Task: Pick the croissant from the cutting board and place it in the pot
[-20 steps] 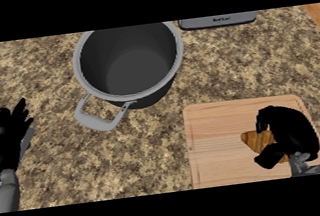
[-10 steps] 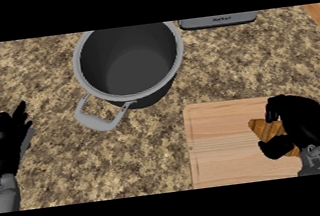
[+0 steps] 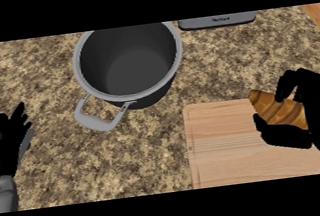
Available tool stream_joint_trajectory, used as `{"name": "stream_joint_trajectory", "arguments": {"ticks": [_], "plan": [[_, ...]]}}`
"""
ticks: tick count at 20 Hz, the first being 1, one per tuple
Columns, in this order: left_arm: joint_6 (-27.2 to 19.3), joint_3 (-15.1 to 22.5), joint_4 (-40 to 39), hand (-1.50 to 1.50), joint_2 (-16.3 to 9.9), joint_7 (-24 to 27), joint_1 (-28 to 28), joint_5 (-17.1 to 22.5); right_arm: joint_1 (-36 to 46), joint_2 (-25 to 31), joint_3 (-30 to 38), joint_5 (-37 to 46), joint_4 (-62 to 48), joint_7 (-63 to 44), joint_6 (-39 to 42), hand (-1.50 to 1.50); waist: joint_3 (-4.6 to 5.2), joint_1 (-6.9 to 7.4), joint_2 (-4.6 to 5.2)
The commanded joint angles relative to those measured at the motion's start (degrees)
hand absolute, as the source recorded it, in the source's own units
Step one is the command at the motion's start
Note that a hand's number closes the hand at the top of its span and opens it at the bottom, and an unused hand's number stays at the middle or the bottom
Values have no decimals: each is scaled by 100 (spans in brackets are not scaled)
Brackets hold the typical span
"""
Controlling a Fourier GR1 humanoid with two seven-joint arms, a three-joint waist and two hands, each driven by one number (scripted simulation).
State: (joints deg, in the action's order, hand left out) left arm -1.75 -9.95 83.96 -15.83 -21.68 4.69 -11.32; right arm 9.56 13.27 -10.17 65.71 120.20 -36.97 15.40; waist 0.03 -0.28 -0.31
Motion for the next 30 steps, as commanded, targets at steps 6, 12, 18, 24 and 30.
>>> {"name": "stream_joint_trajectory", "arguments": {"ticks": [6,12,18,24,30], "plan": [[-59,-86,-392,0,-37,149,297,-79,1524,-572,-615,333,1174,-549,227,150,6,25,23],[-192,185,333,0,212,-184,-24,-253,3671,-988,11,-287,74,-1045,1374,150,2,98,18],[32,125,139,0,106,-267,102,-136,4938,-1317,-213,-543,-1792,-1829,794,150,3,153,32],[74,57,178,0,157,191,-214,-28,5479,-1324,-128,-986,-3299,-1937,-132,150,4,236,46],[9,108,-166,0,141,100,228,-193,6037,-1326,-57,-1520,-5142,-1405,-763,150,6,234,79]]}}
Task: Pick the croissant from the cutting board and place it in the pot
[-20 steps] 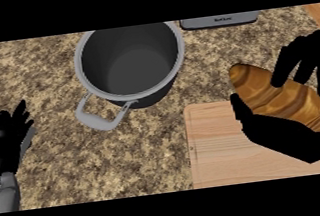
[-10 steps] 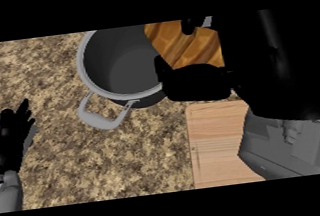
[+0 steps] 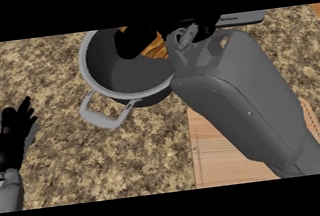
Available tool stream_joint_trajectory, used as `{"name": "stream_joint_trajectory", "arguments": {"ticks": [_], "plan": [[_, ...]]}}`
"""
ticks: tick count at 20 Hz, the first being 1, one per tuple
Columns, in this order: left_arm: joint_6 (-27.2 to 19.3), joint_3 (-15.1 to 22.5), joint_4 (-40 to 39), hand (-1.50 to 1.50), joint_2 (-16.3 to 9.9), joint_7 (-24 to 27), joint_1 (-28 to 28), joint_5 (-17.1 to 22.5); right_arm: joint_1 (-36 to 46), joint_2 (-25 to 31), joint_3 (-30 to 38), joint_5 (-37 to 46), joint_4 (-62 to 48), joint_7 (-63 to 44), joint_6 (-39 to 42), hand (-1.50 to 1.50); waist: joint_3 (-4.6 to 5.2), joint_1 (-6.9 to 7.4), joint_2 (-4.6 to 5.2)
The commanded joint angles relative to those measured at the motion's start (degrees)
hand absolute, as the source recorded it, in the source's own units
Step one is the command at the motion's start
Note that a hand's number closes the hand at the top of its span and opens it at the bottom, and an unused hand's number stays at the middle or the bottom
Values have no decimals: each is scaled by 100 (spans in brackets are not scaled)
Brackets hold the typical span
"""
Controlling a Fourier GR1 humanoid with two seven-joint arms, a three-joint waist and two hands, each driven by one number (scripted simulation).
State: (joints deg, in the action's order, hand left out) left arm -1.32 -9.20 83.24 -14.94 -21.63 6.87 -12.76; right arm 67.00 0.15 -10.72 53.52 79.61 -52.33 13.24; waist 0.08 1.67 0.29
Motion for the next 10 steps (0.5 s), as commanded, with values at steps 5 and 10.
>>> {"name": "stream_joint_trajectory", "arguments": {"ticks": [5,10], "plan": [[41,-77,-198,0,-42,134,141,32,131,-15,-211,-1112,-1742,-62,-1372,150,-1,56,22],[-18,171,216,0,115,-233,110,-111,91,-15,-656,-1857,-2866,506,-2402,-150,-4,204,49]]}}
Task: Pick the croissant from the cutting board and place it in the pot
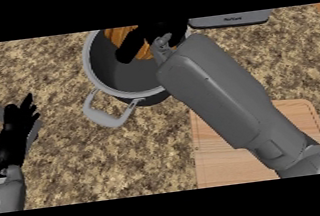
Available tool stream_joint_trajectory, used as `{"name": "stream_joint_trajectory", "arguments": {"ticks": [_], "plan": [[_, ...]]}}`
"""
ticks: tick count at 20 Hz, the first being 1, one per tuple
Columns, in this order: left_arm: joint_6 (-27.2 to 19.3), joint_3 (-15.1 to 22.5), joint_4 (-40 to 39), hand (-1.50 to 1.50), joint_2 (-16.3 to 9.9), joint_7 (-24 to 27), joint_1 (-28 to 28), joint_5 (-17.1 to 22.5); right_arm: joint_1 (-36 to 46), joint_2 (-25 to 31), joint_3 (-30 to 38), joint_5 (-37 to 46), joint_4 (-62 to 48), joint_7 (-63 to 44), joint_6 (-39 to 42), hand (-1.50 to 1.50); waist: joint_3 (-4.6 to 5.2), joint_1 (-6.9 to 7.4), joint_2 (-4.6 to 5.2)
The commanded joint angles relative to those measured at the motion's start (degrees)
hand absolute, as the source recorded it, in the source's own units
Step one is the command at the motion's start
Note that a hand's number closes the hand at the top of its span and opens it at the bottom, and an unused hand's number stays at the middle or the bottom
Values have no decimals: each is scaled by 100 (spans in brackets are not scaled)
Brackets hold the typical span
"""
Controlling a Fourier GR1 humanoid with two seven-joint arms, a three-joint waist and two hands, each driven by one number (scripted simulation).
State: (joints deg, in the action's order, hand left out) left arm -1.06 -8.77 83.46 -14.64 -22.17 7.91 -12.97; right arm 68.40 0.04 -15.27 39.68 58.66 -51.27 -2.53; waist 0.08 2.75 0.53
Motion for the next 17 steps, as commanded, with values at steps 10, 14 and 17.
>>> {"name": "stream_joint_trajectory", "arguments": {"ticks": [10,14,17], "plan": [[-86,-13,-71,0,93,-19,21,-37,-305,-4,107,-1388,-352,1369,-3391,-150,-9,-58,-15],[-5,-171,-88,0,-74,-45,-69,16,-637,-4,297,-1141,51,1328,-3919,-150,-9,-256,-65],[-131,-75,221,0,98,-19,-368,-50,-1124,313,562,-1262,566,1632,-3696,-150,-12,-296,-82]]}}
